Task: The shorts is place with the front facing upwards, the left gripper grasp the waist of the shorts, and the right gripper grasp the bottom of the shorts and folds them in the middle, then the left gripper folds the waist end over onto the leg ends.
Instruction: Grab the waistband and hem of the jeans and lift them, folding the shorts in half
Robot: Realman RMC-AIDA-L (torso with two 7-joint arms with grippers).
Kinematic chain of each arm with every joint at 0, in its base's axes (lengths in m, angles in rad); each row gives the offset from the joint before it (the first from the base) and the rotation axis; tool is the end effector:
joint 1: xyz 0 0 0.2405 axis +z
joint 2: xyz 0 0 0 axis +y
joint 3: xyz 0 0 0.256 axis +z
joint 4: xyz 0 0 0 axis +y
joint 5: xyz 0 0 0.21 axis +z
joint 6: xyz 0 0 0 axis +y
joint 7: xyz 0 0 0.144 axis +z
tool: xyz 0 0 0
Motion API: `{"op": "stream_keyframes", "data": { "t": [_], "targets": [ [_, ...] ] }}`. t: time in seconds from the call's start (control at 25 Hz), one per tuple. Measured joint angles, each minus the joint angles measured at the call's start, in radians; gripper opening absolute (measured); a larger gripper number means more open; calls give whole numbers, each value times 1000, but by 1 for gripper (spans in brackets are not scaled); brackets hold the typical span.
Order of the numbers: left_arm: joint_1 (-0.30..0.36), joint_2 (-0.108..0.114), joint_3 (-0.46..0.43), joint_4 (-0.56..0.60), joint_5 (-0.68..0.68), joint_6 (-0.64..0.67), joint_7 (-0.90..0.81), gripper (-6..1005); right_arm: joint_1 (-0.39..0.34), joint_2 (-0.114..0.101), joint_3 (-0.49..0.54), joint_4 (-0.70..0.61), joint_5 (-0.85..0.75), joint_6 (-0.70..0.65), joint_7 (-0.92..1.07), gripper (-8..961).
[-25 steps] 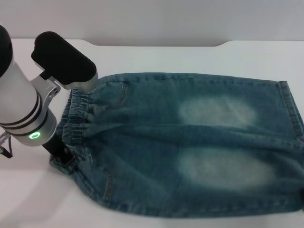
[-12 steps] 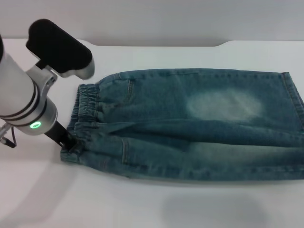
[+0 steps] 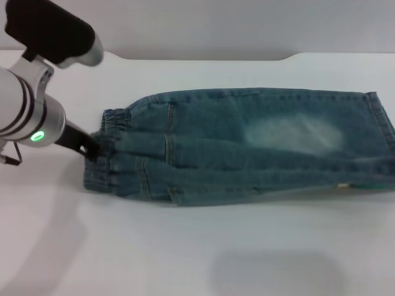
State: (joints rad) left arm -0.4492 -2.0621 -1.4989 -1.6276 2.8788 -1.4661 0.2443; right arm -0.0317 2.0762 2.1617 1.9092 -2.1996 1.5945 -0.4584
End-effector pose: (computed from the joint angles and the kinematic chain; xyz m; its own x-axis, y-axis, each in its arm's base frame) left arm -0.1804 0.3415 0.0132 0.6948 0.7052 -0.1411 0.4228 -0.5593 -0.7130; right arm 0.2550 0.2421 0.1352 0.4355 -0.7758 -0.4566 -0.8697 -0.2316 -0.4359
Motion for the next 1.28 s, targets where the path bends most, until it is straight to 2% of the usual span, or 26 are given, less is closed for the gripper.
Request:
{"op": "stream_keyframes", "data": {
  "t": [0.04,0.28,0.56,0.8,0.92,1.0,1.28],
  "targets": [
    [15,1,-14,-26,0,49,3,43,1,0,1,1,11,-12,-4,56],
    [25,3,-31,-39,-1,120,5,41,2,1,-9,-2,52,-99,-36,56],
    [38,2,-31,-34,-1,221,6,40,15,2,-26,-68,54,-209,-97,57],
    [58,3,-27,-27,-1,314,8,41,16,2,-92,-87,39,-319,-136,57],
    [58,3,-27,-27,-1,314,8,40,17,2,-119,-102,28,-372,-159,56],
    [61,3,-26,1,-7,383,9,40,19,2,-140,-117,24,-411,-167,56],
    [57,2,-26,42,-10,434,9,40,18,2,-170,-156,13,-490,-194,55]
  ]
}}
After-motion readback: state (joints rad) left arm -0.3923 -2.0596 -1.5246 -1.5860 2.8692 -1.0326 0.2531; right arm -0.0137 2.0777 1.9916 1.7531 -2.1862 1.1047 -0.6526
